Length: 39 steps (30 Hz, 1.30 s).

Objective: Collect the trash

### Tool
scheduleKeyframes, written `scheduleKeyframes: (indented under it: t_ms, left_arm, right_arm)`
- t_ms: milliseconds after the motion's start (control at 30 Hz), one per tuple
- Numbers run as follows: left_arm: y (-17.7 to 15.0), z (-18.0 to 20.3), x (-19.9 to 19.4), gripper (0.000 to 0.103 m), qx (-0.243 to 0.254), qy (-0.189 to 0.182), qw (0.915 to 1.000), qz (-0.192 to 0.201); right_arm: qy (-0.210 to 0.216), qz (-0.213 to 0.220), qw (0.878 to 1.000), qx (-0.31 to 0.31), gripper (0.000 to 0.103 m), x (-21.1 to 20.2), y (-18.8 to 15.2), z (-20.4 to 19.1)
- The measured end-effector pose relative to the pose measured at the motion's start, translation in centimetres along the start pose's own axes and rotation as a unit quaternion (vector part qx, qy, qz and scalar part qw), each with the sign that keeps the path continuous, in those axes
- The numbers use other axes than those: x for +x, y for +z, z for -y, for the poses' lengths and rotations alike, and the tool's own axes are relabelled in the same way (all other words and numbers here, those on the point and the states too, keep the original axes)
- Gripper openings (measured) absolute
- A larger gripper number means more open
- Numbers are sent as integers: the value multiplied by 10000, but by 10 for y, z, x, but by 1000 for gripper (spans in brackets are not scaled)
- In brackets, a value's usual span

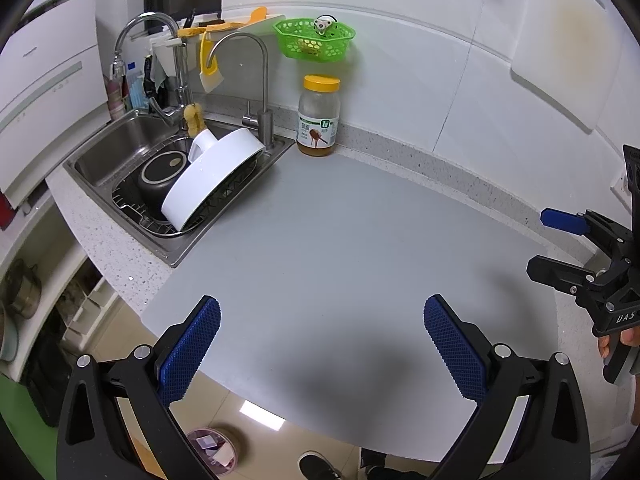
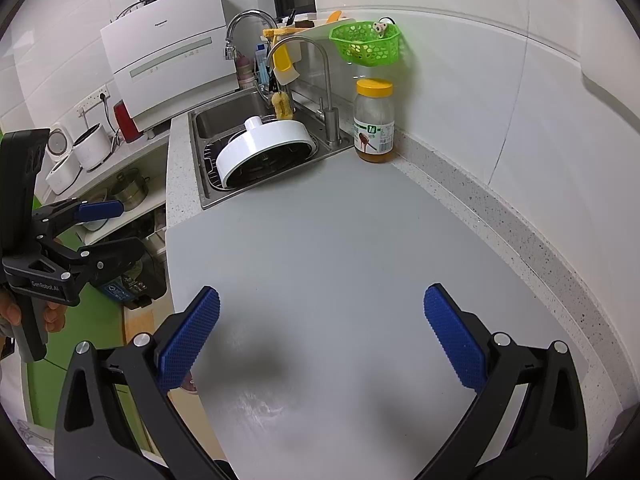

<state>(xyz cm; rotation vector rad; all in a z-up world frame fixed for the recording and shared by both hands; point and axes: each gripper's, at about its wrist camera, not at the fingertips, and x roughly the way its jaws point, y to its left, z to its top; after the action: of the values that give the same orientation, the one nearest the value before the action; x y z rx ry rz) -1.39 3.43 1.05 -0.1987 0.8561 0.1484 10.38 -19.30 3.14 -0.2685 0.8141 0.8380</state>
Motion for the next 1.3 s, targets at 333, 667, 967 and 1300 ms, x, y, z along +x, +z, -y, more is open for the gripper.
scheduleKeyframes:
  t_ms: [333,667,967,1300]
  left_arm:
    - [1,-1,1,98,16,3,10000,-17]
    - [1,-1,1,98,13,5,10000,-13]
    - [1,-1,2,98,17,10,10000,-20]
    - [2,-2,2,98,19,9,10000,-28]
  right_arm:
    - [4,0,10000,-31,100,1,2,-1]
    - [2,-4,10000,-46,100,2,3,-1]
    - [2,-4,10000,-41,100,2,2,-1]
    - [11,-18,10000,-29,100,4,2,0]
